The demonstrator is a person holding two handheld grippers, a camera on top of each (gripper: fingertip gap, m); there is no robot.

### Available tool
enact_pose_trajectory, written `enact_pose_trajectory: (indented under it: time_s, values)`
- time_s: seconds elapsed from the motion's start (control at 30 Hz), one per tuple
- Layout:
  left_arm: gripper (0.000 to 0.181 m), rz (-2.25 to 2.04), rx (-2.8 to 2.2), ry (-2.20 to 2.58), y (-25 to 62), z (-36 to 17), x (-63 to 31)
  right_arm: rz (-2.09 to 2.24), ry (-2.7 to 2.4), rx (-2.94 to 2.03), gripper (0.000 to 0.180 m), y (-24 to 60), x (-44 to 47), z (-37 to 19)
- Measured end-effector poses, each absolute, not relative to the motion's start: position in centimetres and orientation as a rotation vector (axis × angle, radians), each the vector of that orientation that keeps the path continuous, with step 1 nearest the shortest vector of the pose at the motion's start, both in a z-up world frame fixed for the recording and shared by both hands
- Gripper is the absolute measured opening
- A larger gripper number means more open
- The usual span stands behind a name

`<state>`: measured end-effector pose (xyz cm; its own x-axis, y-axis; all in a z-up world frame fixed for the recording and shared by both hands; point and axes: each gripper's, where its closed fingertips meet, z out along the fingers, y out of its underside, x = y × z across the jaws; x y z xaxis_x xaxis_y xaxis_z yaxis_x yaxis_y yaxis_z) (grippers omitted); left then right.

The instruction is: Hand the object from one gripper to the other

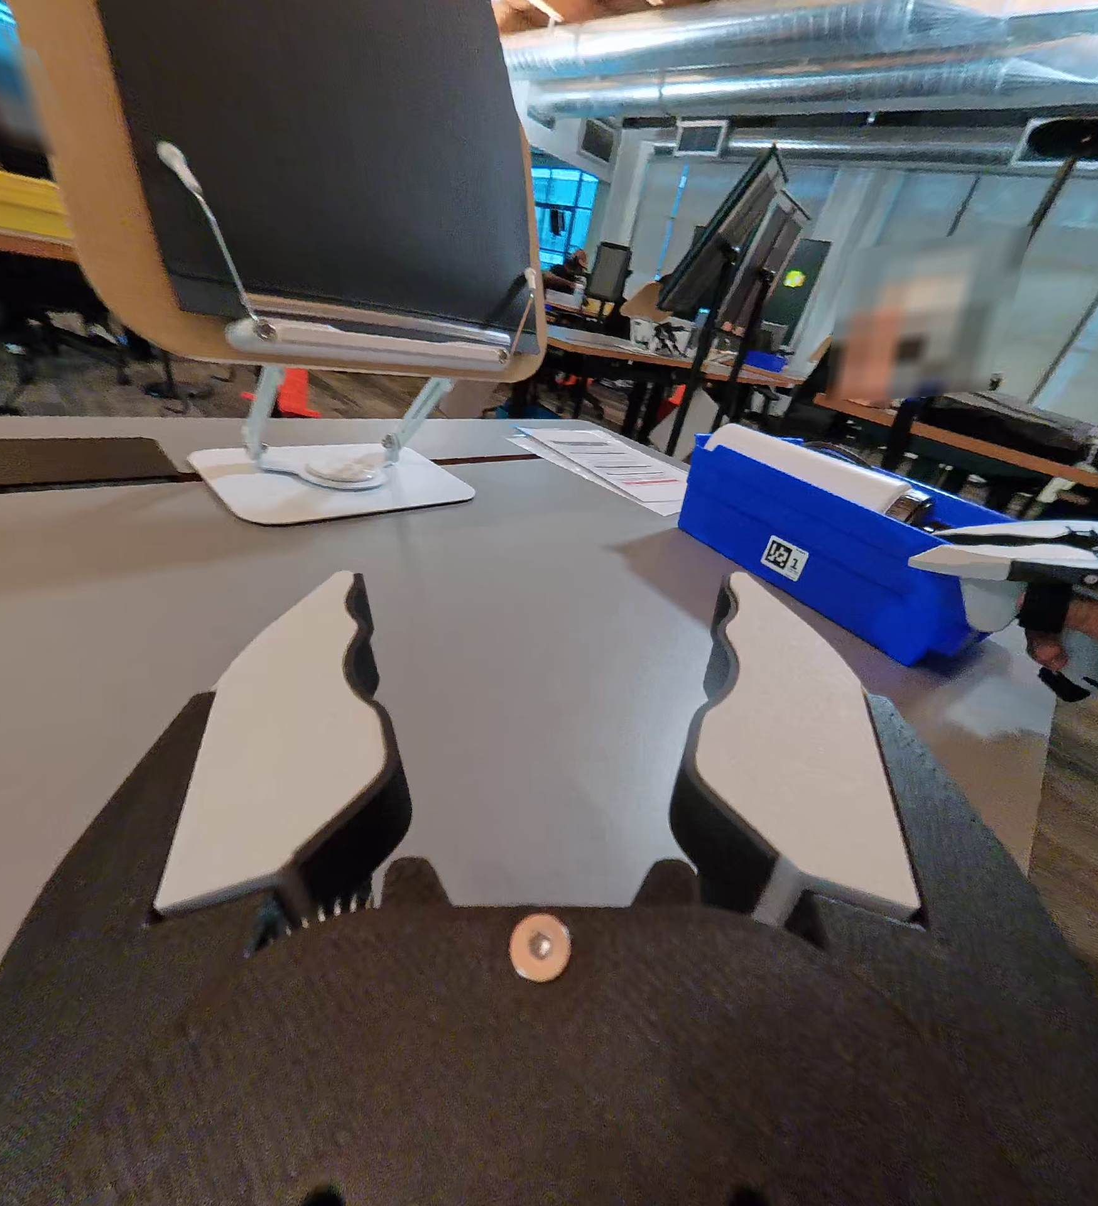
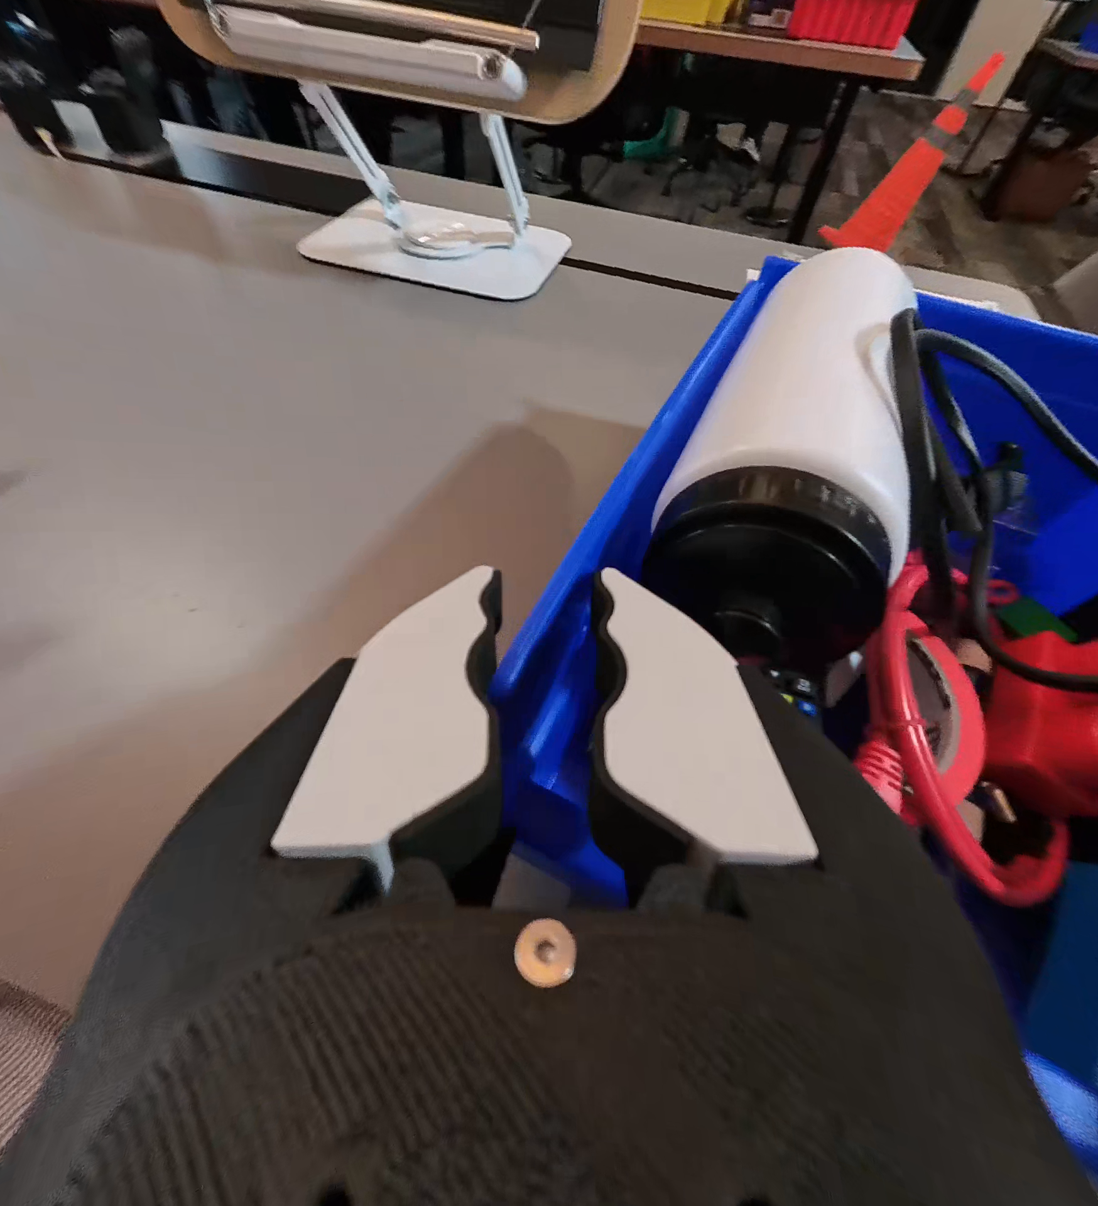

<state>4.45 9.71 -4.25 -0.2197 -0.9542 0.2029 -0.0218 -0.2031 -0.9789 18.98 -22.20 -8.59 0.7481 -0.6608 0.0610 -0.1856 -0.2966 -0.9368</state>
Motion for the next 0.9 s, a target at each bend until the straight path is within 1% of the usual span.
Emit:
enact_pose_trajectory:
  time_s: [0.07, 0.13, 0.2, 0.27, 0.33, 0.37, 0.4, 0.5, 0.57, 0.73, 0.83, 0.87, 0.9]
  values:
    - [0.1, -1.496, -1.243, 1.241, 10.1, -3.9, 2.5, -0.537, 0.617, -1.777, 0.029, -22.8, 18.5, -6.8]
    - [0.099, -1.478, -1.24, 1.223, 10.3, -3.8, 0.9, -0.633, 0.579, -1.627, 0.032, -24.8, 18.3, -3.4]
    - [0.099, -1.453, -1.248, 1.231, 10.5, -4.0, 0.0, -0.766, 0.587, -1.494, 0.033, -28.4, 18.5, -0.7]
    - [0.098, -1.426, -1.26, 1.243, 10.9, -4.4, -0.3, -0.961, 0.681, -1.415, 0.035, -33.6, 19.8, 0.4]
    - [0.098, -1.399, -1.282, 1.263, 11.4, -5.2, -0.1, -1.158, 0.814, -1.39, 0.043, -39.0, 21.4, -0.1]
    - [0.098, -1.391, -1.3, 1.271, 11.8, -5.6, 0.0, -1.188, 0.87, -1.402, 0.047, -40.9, 22.1, -0.9]
    - [0.097, -1.397, -1.313, 1.269, 12.0, -5.7, 0.1, -1.179, 0.923, -1.428, 0.05, -42.2, 22.8, -2.0]
    - [0.095, -1.476, -1.338, 1.218, 12.8, -5.4, 0.3, -1.096, 1.097, -1.496, 0.075, -44.3, 24.9, -5.4]
    - [0.096, -1.517, -1.373, 1.194, 13.4, -5.6, 0.7, -1.0, 1.16, -1.54, 0.082, -43.8, 26.0, -7.3]
    - [0.094, -1.599, -1.43, 1.14, 14.7, -5.8, 1.5, -0.977, 1.227, -1.593, 0.079, -43.4, 27.2, -8.9]
    - [0.093, -1.678, -1.458, 1.109, 14.8, -5.7, 1.4, -0.882, 1.289, -1.53, 0.079, -43.7, 28.1, -9.7]
    - [0.091, -1.699, -1.463, 1.095, 14.9, -5.6, 1.3, -0.841, 1.318, -1.484, 0.073, -43.9, 28.5, -9.9]
    - [0.091, -1.713, -1.47, 1.08, 15.0, -5.5, 1.2, -0.786, 1.346, -1.443, 0.062, -43.9, 28.9, -10.3]
